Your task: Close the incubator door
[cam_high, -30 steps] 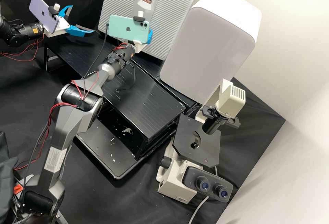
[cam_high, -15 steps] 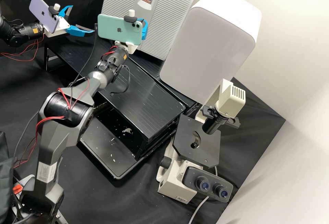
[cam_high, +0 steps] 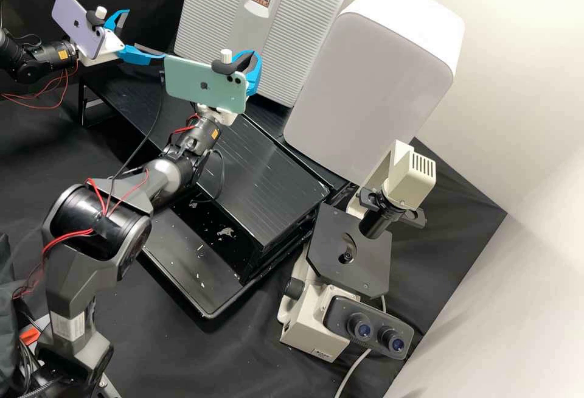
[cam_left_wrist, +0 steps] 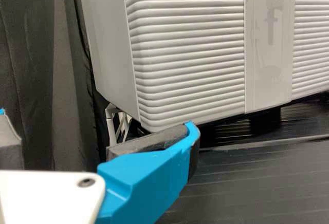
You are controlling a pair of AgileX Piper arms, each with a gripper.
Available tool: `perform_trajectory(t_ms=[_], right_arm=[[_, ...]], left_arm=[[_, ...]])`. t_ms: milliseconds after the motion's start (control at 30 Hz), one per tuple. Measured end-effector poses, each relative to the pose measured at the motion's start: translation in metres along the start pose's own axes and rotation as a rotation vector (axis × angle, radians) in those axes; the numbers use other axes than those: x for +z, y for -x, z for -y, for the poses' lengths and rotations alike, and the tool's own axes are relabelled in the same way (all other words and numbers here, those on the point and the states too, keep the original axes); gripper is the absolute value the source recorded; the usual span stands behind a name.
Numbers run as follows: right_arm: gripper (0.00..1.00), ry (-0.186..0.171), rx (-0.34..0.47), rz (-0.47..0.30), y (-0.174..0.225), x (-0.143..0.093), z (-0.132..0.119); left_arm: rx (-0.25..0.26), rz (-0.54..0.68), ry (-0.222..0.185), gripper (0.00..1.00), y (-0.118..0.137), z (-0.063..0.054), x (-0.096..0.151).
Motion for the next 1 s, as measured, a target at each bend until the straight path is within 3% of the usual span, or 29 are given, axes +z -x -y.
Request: perform_trajectory(t_ms=[33, 233, 633, 867, 1000], right_arm=[[1.00, 0.011, 0.019, 0.013, 0.004, 0.003, 0.001], [1.00, 0.032, 0.117, 0.044, 0.025, 0.022, 0.004], [1.00, -0.103, 0.187, 0.052, 0.056, 0.049, -0.001], [1.00, -0.143, 0.193, 0.066, 0.064, 0.054, -0.003], [1.00, -0.143, 0.202, 0.094, 0.067, 0.062, -0.005]], left_arm=[[0.000, 0.000, 0.000, 1.00, 0.000, 0.000, 0.000], [0.000, 0.000, 0.000, 1.00, 0.000, 0.000, 0.000], [0.000, 0.000, 0.000, 1.00, 0.000, 0.000, 0.000], [0.000, 0.000, 0.000, 1.00, 0.000, 0.000, 0.000], [0.000, 0.000, 0.000, 1.00, 0.000, 0.000, 0.000]])
